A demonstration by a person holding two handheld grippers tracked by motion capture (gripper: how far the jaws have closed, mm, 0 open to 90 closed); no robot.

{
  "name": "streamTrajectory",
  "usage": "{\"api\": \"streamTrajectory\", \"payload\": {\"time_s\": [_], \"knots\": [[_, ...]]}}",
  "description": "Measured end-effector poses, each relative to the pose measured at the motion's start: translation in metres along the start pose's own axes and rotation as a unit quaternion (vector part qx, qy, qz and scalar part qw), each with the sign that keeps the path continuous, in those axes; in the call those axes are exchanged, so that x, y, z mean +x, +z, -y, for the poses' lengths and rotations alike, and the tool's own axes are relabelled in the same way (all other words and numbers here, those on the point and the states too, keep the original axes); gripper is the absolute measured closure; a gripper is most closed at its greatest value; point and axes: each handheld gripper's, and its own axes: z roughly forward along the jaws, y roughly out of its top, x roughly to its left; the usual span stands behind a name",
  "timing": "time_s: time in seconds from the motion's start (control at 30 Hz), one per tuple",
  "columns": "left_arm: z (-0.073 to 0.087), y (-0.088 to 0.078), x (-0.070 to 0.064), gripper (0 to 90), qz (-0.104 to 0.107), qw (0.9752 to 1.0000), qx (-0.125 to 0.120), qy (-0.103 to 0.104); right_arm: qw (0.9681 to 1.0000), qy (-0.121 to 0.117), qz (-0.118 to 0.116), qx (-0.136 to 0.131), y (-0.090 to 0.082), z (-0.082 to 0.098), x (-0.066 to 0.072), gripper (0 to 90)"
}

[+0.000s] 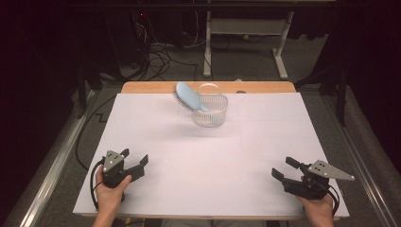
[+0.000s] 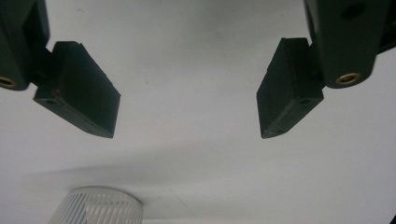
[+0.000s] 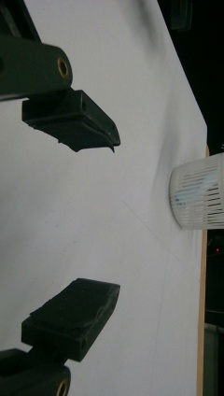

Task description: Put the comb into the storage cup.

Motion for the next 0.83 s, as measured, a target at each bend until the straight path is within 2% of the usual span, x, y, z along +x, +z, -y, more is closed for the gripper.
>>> {"api": "streamTrajectory", "payload": {"time_s": [0.2,0.37,0.53,0.83], "knots": [[0.0032,-0.0015,-0.0008,22.3,-0.003,1.0,-0.001,0.001,1.0,0.0,-0.001,0.0,-0.0004,-0.0001,0.0002,25.2],[0.0061,-0.0028,-0.0024,22.4,-0.009,0.9999,0.001,0.01,1.0,-0.001,-0.001,-0.001,-0.0007,-0.0002,0.0005,25.2],[0.0077,-0.0062,-0.0006,22.3,-0.006,1.0,-0.005,-0.003,1.0,-0.003,-0.002,0.0,-0.0004,-0.0004,0.001,25.2],[0.0093,-0.0052,-0.0004,22.3,-0.004,1.0,0.001,-0.003,1.0,-0.002,-0.002,-0.001,-0.0004,-0.0002,0.0002,25.3]]}}
